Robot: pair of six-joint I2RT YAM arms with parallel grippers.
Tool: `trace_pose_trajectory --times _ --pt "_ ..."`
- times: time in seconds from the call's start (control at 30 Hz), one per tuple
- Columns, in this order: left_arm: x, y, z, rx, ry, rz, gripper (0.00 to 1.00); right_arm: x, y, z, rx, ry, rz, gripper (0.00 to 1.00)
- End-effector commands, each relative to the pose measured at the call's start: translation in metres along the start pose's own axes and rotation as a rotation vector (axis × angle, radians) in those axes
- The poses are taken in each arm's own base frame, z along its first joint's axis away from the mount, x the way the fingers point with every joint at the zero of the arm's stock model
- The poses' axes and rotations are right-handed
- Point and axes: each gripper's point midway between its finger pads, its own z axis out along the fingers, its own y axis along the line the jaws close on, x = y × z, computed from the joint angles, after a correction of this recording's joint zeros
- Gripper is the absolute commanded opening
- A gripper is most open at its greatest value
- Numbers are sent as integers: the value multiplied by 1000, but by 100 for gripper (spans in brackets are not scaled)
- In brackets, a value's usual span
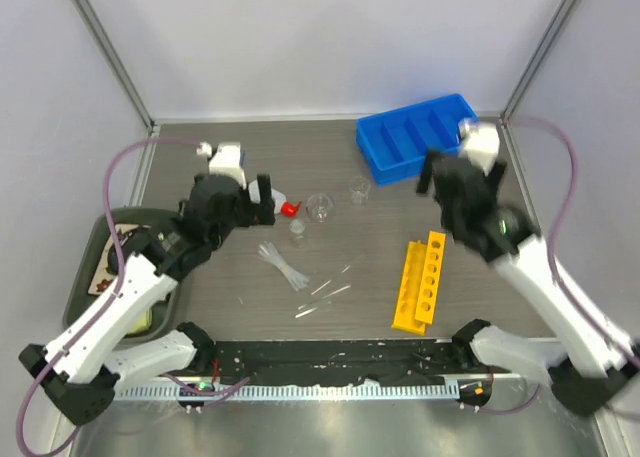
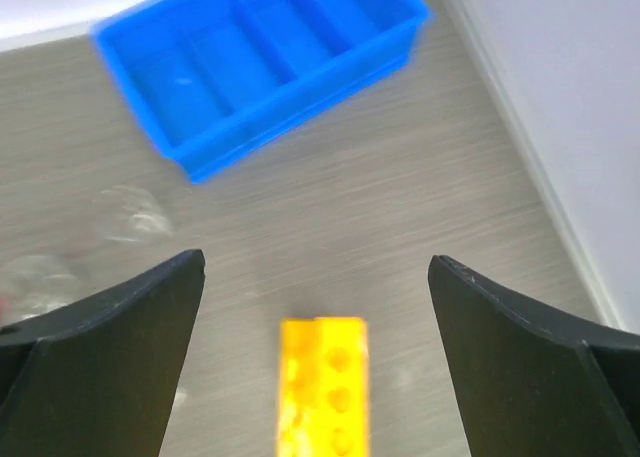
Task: Organize the chemistry lab equipment
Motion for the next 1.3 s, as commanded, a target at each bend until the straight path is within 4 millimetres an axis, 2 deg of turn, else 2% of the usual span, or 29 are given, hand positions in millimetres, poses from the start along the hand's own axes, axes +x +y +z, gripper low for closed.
trace_pose_trajectory --times 0.0,0.03,0.07,0.1,0.13,0.17,0.2,0.3,0.33,0.4,0.67,0.9,1.0,1.27 --pt "-54 -46 -28 165 28 5 100 -34 94 25 -181 349 -9 100" --pt "-52 -46 -32 187 24 9 100 -36 100 22 -222 329 8 100" --pt "-49 -48 -34 213 26 4 100 -48 96 8 -271 291 51 100" --pt "-37 -47 -32 223 34 6 100 -33 97 5 -304 312 44 100" --pt "-48 -48 -43 260 -33 -23 100 -41 101 2 -349 270 76 100" --pt "-51 -46 -48 273 -64 -37 100 -53 94 -10 -380 223 101 100" --pt "-46 -44 -49 279 -77 -47 100 -46 93 -12 -394 225 97 100" --pt "-60 -40 -63 291 -138 -57 100 -52 93 -22 -441 201 114 100" --pt "-57 -38 -63 277 -117 -45 100 -50 93 -24 -450 212 108 100" --pt "-59 -36 -62 255 -100 -35 100 -44 94 -23 -451 229 92 100" --pt "-36 -29 -46 167 39 9 100 -19 97 -17 -445 287 74 100" --pt "-37 -30 -52 195 14 -1 100 -6 100 -15 -458 297 88 100" --pt "-39 -26 -53 182 2 1 100 -5 100 -12 -447 300 86 100" --pt "-37 -17 -54 141 3 14 100 -21 96 -13 -430 260 98 100"
